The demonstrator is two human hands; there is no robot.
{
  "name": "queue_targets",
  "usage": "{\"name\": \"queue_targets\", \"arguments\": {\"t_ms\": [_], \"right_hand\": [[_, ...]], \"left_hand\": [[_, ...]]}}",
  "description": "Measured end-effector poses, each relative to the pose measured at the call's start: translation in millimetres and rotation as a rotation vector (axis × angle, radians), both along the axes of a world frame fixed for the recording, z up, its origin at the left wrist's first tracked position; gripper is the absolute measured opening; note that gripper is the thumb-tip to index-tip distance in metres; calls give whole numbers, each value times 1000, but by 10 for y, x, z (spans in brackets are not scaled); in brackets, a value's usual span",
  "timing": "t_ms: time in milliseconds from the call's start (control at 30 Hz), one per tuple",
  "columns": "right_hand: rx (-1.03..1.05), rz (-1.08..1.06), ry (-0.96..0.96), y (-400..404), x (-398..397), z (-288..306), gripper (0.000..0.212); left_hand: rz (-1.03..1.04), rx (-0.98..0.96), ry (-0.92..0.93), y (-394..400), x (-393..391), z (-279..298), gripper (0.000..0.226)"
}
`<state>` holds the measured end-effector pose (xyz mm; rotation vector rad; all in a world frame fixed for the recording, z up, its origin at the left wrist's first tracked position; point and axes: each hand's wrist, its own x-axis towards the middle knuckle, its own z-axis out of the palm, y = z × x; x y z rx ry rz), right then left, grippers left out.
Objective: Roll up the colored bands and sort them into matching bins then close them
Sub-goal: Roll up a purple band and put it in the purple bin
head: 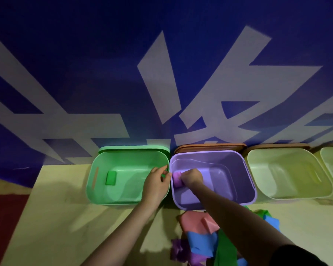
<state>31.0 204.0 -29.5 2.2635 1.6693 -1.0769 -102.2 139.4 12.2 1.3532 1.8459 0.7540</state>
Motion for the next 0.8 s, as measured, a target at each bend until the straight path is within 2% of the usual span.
{"name": "queue_targets", "arguments": {"t_ms": [333,600,800], "right_hand": [[80,34,-30,17,16,-91,31],[-31,4,3,169,98,-153,33],[62,-13,49,91,60,-174,28]], "left_hand": [[5,15,-13,-21,-4,-2,37],[22,33,-37,-28,12,-14,35],[33,37,-36,-36,20,-14,36]]}}
